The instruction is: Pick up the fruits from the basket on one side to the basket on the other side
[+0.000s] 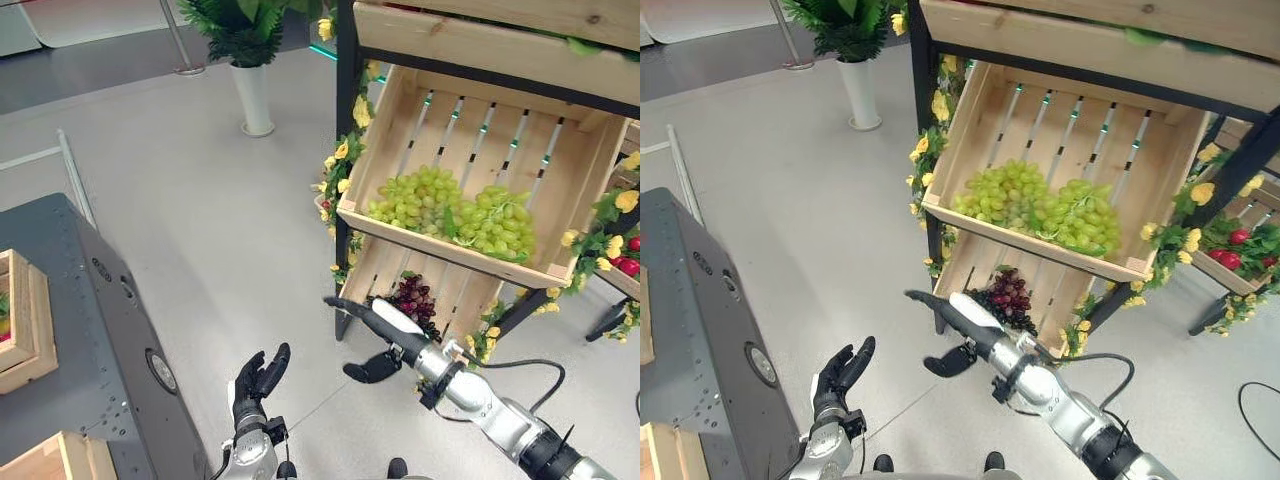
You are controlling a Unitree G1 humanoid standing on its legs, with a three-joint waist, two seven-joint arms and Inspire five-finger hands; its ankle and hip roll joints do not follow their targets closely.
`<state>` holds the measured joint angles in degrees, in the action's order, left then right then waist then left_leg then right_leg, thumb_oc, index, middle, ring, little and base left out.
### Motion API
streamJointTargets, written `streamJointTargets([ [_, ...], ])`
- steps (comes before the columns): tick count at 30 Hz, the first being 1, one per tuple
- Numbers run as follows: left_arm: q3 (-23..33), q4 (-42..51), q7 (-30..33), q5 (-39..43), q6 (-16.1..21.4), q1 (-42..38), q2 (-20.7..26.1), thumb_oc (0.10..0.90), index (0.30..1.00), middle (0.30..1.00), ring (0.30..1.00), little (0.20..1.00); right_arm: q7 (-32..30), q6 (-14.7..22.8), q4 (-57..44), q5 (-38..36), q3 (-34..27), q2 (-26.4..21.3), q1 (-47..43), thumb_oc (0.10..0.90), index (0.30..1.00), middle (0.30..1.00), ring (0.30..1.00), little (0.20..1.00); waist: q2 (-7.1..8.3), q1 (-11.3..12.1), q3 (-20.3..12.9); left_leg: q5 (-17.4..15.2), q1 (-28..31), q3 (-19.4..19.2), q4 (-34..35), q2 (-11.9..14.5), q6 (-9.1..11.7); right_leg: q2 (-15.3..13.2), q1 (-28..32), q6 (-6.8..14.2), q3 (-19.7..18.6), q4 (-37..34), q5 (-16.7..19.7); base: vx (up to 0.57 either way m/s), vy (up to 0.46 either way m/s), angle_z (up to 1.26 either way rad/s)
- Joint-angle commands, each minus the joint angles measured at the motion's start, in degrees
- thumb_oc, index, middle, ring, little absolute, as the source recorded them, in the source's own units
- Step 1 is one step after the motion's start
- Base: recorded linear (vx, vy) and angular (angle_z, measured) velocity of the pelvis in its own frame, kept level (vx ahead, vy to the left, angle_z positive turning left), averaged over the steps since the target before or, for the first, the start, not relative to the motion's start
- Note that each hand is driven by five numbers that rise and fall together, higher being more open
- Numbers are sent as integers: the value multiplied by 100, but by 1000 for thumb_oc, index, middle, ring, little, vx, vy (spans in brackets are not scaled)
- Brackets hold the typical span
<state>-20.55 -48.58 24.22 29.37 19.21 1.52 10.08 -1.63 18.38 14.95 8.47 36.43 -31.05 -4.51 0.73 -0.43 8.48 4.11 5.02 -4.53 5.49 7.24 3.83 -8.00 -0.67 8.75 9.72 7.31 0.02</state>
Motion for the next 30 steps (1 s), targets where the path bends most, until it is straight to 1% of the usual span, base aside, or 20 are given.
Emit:
streamJointTargets([
  [1,-30,-23,-111,-672,145,-773,372,800,900,900,900,900,-538,543,-479,-841,-66,435,-353,800,900,900,900,900,245,-67,400,-657,107,411,-314,-373,-417,-68,-161,8,-645,881,120,-53,-367,74],
  [5,-52,-321,-103,-732,-12,-1031,350,800,900,900,900,900,-377,601,435,-1440,-65,821,-327,800,900,900,900,900,291,-84,428,-642,26,577,-339,-185,-264,67,147,-129,-882,124,-159,-47,-364,70],
  [7,87,-653,39,-662,-201,-1046,163,800,900,900,900,900,-7,115,1202,-1910,-132,1153,-327,800,900,900,900,900,363,-3,362,-467,-16,482,-315,67,-21,171,449,-202,-736,-502,-83,-42,-418,46],
  [8,118,-708,50,-664,-196,-1033,132,800,900,900,900,900,48,65,1370,-1957,-153,1214,-330,800,900,900,900,900,367,8,355,-422,-33,427,-311,140,33,198,485,-221,-717,-600,-67,-50,-401,34],
  [9,256,-923,25,-681,-153,-998,32,800,900,900,900,900,328,-17,1984,-2043,-322,1431,-330,800,900,900,900,900,361,68,328,-223,-86,318,-253,369,195,299,625,-312,-612,-874,-31,-11,-297,22],
  [10,279,-983,11,-685,-131,-998,13,800,900,900,900,900,402,-123,2127,-2053,-372,1478,-340,800,900,900,900,900,356,84,330,-183,-95,311,-239,403,224,319,666,-331,-578,-917,-30,-8,-424,19],
  [11,359,-1093,4,-797,-115,-915,-121,800,900,900,900,900,487,-563,2520,-1834,-482,1617,-326,800,900,900,900,900,320,158,324,33,-261,234,-229,543,333,406,802,-414,-406,-1054,-34,-23,-286,28],
  [13,354,-1098,-98,-957,-135,-859,-179,800,900,900,900,900,544,-868,2708,-1938,-541,1638,-224,800,900,900,900,900,291,189,327,149,-483,-20,-322,594,379,414,885,-459,-190,-1125,-24,-112,-252,47],
  [14,305,-1143,-317,-1222,-95,-845,-195,800,900,900,900,900,599,-811,3069,-2073,-711,1662,-139,800,900,900,900,900,288,184,328,90,-652,-330,-636,514,361,364,908,-492,90,-1164,-4,-257,-192,113],
  [15,203,-1225,-545,-1418,-38,-822,-190,800,900,900,900,900,625,-768,3516,-2066,-883,1653,-128,800,900,900,900,900,308,128,316,-225,-734,-694,-1320,348,257,277,882,-561,407,-1155,11,-258,-144,137],
  [17,164,-1270,-648,-1283,22,-787,-192,800,900,900,900,900,688,-837,3767,-2126,-962,1611,-181,800,900,900,900,900,350,107,305,-613,-766,-732,-1877,49,105,177,811,-608,511,-1117,50,-212,-57,128],
  [18,225,-1363,-765,-1065,148,-749,-197,800,900,900,900,900,789,-801,4261,-2190,-1112,1621,-272,800,900,900,900,900,404,91,289,-1214,-694,-696,-2621,-496,-107,102,712,-639,513,-1054,86,-176,-15,72],
  [20,266,-1453,-1004,-1168,111,-730,-206,800,900,900,900,900,741,-880,4530,-2294,-1239,1639,-295,800,900,900,900,900,362,65,244,-1350,-608,-688,-2846,-745,-167,143,656,-659,521,-994,93,-120,-6,16],
  [21,257,-1480,-1101,-1340,72,-713,-215,800,900,900,900,900,726,-927,4630,-2393,-1316,1666,-286,800,900,900,900,900,329,35,190,-1283,-558,-653,-2666,-806,-166,173,602,-648,542,-954,99,-67,34,15],
  [22,208,-1503,-1182,-1543,42,-701,-190,800,900,900,900,900,669,-895,4766,-2452,-1411,1718,-254,800,900,900,900,900,251,-8,139,-1383,-337,-633,-2064,-862,-212,236,535,-603,559,-897,101,-32,120,37],
  [23,80,-1521,-1341,-1776,-98,-704,-137,800,900,900,900,900,520,-828,4858,-2305,-1474,1765,-216,800,900,900,900,900,84,-83,67,-1142,93,-529,-960,-860,-219,427,507,-560,512,-931,84,-23,144,36],
  [25,-153,-1554,-1445,-1953,-186,-765,-64,800,900,900,900,900,208,-871,4803,-2099,-1471,1820,-214,800,900,900,900,900,-17,-90,8,-892,209,-171,-286,-957,-295,564,387,-507,423,-918,108,-104,129,30],
  [26,-396,-1577,-1775,-1920,-501,-904,-10,800,900,900,900,900,-241,-908,4751,-1818,-1453,1870,-238,800,900,900,900,900,-44,-148,-43,-786,174,-130,-49,-969,-338,638,218,-492,409,-896,107,-164,99,29],
  [29,-495,-1654,-2104,-1924,-626,-897,-15,800,900,900,900,900,-523,-838,4782,-1320,-1407,1855,-254,800,900,900,900,900,-69,-215,-4,-797,165,-51,-49,-1010,-409,669,-63,-467,382,-465,62,-132,65,9],
  [30,-553,-1638,-2267,-2063,-717,-835,62,800,900,900,900,900,-577,-789,4685,-625,-1316,1818,-229,800,900,900,900,900,-99,-296,76,-773,191,-116,-49,-935,-441,582,-351,-326,319,209,161,-166,36,-12],
])
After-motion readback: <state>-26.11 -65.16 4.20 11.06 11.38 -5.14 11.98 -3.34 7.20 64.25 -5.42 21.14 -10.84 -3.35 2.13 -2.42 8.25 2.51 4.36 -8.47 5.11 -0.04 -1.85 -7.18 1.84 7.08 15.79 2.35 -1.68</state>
